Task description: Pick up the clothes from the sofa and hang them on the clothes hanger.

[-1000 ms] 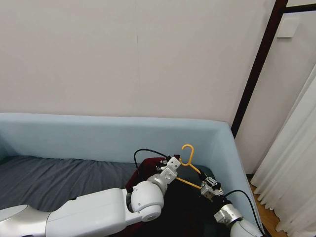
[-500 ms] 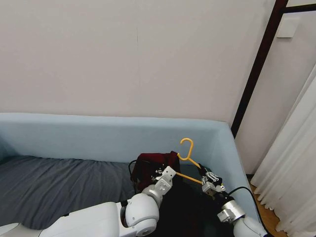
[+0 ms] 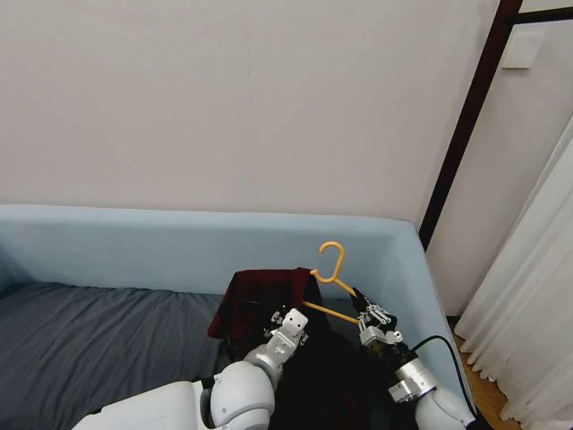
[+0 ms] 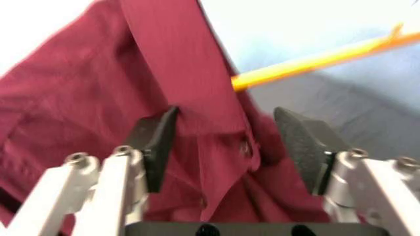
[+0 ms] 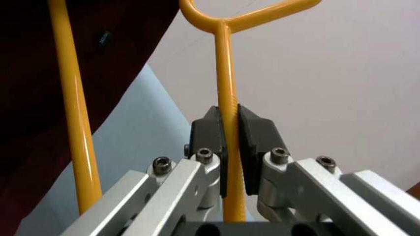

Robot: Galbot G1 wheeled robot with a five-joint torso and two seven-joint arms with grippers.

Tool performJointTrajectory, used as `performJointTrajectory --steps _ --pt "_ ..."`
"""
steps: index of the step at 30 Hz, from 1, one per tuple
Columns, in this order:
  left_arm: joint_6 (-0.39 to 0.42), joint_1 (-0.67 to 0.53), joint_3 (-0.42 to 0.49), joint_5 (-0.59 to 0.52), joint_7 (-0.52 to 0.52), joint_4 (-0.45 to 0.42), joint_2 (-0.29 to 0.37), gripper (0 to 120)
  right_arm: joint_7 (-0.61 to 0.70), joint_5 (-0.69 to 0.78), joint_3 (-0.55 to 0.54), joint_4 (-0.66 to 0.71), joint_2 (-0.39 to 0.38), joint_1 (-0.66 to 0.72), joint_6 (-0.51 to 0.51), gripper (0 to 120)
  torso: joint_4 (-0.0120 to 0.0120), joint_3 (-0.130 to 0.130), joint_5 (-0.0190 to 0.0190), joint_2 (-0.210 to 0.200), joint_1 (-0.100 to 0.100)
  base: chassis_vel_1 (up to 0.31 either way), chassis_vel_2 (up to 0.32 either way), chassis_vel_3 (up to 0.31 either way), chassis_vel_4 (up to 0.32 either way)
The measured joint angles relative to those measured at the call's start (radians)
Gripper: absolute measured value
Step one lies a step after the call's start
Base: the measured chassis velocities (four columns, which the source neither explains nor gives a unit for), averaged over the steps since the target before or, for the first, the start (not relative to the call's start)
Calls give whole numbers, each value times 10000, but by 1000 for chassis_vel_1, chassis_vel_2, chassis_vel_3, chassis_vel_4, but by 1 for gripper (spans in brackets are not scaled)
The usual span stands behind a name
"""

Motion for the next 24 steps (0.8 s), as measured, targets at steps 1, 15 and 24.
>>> performJointTrajectory --steps 1,15,24 --pt "-499 235 -318 173 577 -259 331 71 34 -58 44 -5 41 -43 22 5 0 1 -3 0 0 0 0 0 0" --pt "-5675 2664 -4912 561 6159 -833 4020 100 -13 -331 -36 -331 38 337 334 5 -6 1 -4 0 0 0 0 0 0" --pt "-6841 -1285 -2174 -726 8056 1798 3703 100 -122 -849 -207 -644 110 594 778 5 -2 1 -8 0 1 0 0 0 0"
